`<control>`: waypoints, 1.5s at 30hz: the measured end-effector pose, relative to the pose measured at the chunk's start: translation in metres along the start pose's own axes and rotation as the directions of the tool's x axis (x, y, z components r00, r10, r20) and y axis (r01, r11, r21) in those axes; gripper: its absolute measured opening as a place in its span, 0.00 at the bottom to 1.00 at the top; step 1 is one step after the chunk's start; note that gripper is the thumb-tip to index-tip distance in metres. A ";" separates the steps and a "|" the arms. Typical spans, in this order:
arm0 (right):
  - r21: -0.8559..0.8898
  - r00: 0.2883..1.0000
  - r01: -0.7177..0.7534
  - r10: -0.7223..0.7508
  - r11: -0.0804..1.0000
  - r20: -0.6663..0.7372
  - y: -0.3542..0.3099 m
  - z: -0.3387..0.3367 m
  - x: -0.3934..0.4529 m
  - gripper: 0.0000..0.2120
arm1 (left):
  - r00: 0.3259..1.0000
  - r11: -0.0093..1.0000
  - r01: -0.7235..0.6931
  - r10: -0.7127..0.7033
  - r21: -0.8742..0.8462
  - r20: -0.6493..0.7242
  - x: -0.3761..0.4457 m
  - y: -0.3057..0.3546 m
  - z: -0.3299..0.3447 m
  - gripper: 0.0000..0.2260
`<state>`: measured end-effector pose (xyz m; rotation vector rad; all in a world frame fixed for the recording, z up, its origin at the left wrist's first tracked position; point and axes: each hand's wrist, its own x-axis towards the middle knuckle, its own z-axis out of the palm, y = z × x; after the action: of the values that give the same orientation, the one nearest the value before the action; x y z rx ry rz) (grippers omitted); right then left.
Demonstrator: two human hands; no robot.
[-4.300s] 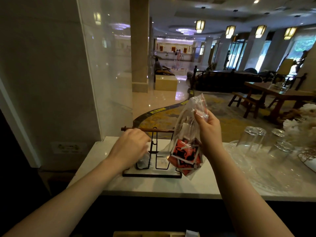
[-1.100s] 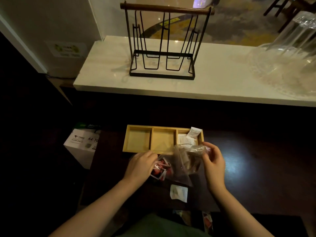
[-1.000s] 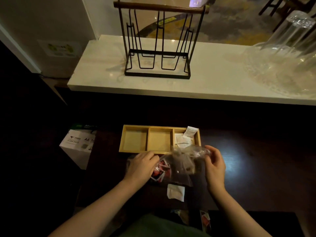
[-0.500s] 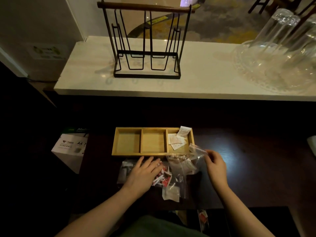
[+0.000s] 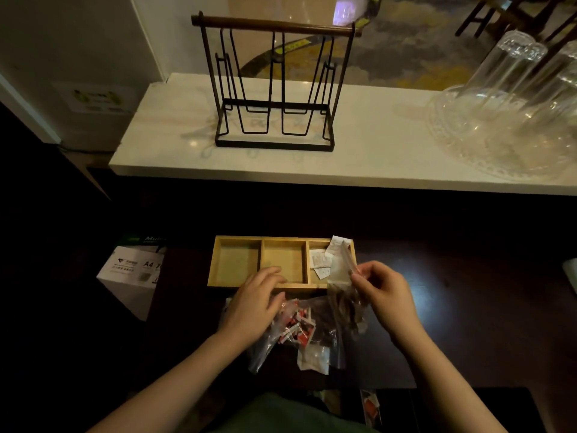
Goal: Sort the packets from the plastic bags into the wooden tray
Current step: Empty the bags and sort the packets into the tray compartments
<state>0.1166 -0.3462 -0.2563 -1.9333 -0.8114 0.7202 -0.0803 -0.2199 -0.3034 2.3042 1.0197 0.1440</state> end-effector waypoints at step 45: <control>0.073 0.945 -0.267 0.246 0.961 0.215 -0.006 0.089 -0.014 0.05 | 0.902 0.592 0.424 -0.339 -0.685 0.266 -0.016 0.028 -0.002 0.11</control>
<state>0.0407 -0.3098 -0.2875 -1.9133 -0.6348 1.1113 -0.0739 -0.2446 -0.2834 1.3051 1.1161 0.2032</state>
